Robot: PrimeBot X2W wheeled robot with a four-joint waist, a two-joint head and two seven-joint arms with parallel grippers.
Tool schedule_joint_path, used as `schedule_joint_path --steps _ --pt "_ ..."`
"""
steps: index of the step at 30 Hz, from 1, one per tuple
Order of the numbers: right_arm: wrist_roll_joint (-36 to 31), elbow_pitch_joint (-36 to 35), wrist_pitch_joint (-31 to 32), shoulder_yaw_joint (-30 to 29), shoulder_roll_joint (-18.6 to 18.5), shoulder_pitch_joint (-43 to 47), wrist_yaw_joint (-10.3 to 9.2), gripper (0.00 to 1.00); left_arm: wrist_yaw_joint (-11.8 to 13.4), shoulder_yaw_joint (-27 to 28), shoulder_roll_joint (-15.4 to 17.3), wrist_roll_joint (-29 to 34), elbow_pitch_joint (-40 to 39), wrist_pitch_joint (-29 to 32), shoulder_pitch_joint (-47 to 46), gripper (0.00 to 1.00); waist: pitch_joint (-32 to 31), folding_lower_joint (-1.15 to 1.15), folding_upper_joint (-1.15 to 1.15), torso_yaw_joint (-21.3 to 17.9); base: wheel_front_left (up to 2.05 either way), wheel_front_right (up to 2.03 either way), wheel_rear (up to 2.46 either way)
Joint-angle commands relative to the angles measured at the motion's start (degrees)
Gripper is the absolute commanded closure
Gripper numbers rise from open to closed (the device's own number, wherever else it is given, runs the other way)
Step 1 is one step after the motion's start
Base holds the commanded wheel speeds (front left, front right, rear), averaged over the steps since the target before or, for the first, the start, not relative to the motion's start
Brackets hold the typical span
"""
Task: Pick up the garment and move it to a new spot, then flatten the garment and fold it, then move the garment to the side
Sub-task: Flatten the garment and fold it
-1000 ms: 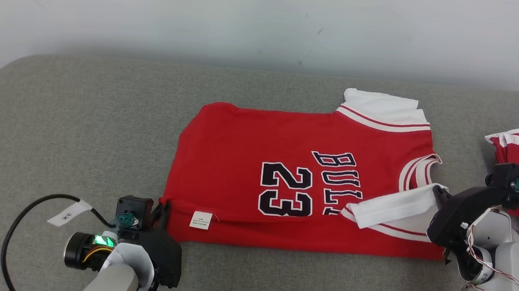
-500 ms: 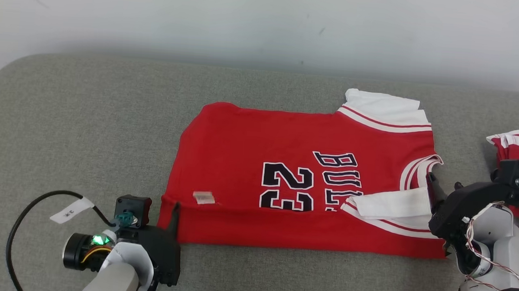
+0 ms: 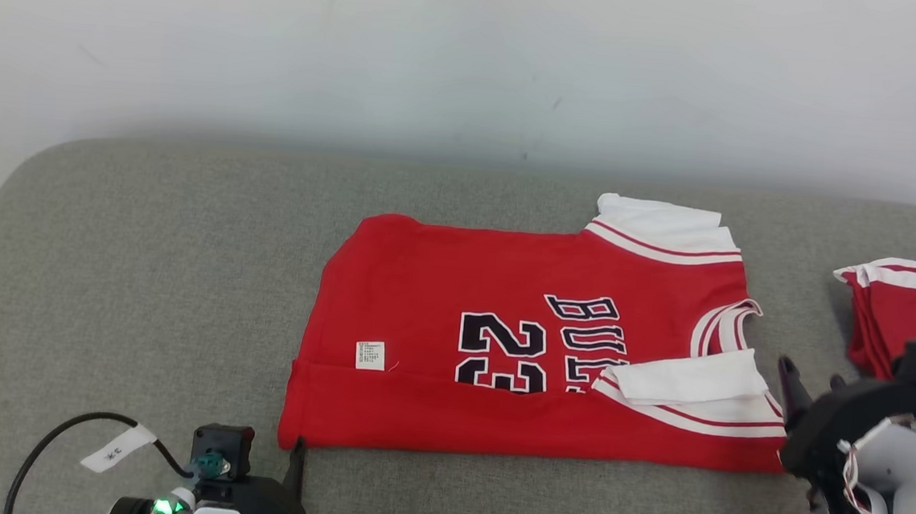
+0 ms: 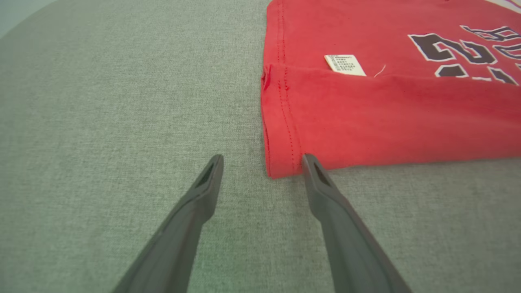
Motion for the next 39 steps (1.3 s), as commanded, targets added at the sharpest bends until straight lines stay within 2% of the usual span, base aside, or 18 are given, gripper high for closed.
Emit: schedule_joint_path --steps 1,6,15,26,32,33,34,35,36,37,38,39 --pt "-0.6 -0.6 0.5 -0.5 0.0 1.5 0.14 0.0 0.4 0.0 0.3 -0.1 -0.4 0.2 1.0 0.0 -1.0 0.01 0.0 -0.3 0.0 0.0 0.0" --pt "-1.4 -1.3 1.9 -1.9 0.2 4.9 0.14 0.0 1.7 -0.1 0.5 -0.6 -1.6 1.4 1.6 0.0 -1.4 0.01 0.0 -0.9 0.0 0.0 0.0" --pt "-2.2 5.1 1.5 -2.8 0.2 1.9 0.14 0.0 3.9 0.1 -0.4 -0.3 -2.2 3.5 -2.8 0.0 2.2 0.01 0.0 -1.0 0.0 0.0 0.0" --pt "-5.0 14.8 -0.2 -5.6 0.2 -3.5 0.14 0.0 3.5 -1.1 -2.3 -0.7 0.7 4.1 -4.5 0.0 5.7 0.01 0.0 -0.2 0.0 0.0 0.0" --pt "-6.1 20.2 2.2 -6.3 0.4 -4.4 0.09 0.0 3.4 -1.3 -3.2 -1.7 3.7 5.8 -4.9 0.0 6.1 0.01 0.0 0.0 0.0 0.0 0.0" --pt "-5.9 20.8 2.5 -6.0 0.4 -4.4 0.09 0.0 3.3 -1.3 -3.2 -1.9 4.1 6.2 -4.8 0.33 6.1 0.01 0.0 -0.1 0.0 0.0 0.0" --pt "-5.5 21.4 3.0 -5.7 0.5 -4.4 0.09 0.0 3.0 -1.3 -3.3 -2.2 4.5 6.4 -4.7 0.53 6.0 0.01 0.0 -0.1 0.0 0.0 0.0" --pt "-5.5 21.4 3.0 -5.7 0.5 -4.4 0.09 0.0 3.0 -1.3 -3.3 -2.2 4.5 6.4 -4.7 0.53 6.0 0.01 0.0 -0.1 0.0 0.0 0.0" --pt "-5.1 21.8 3.3 -5.5 0.6 -4.5 0.09 0.09 2.7 -1.5 -3.4 -2.4 4.8 6.8 -4.6 0.79 6.0 0.01 0.0 -0.1 0.0 0.0 0.0" --pt "-4.9 22.1 3.3 -5.3 0.7 -4.4 0.09 0.71 2.5 -1.7 -3.5 -2.6 5.1 7.1 -4.4 1.0 5.9 0.01 0.0 -0.2 0.0 0.0 0.0" --pt "-4.7 22.3 3.4 -5.1 0.7 -4.5 0.09 0.93 2.2 -1.8 -3.6 -2.8 5.4 7.5 -4.2 1.0 5.8 0.01 0.0 -0.2 0.0 0.0 0.0" --pt "-4.5 22.4 3.4 -4.8 0.7 -4.4 0.09 1.0 1.9 -1.8 -3.7 -2.9 5.6 7.8 -4.2 1.0 5.8 0.01 0.0 -0.2 0.0 0.0 0.0"
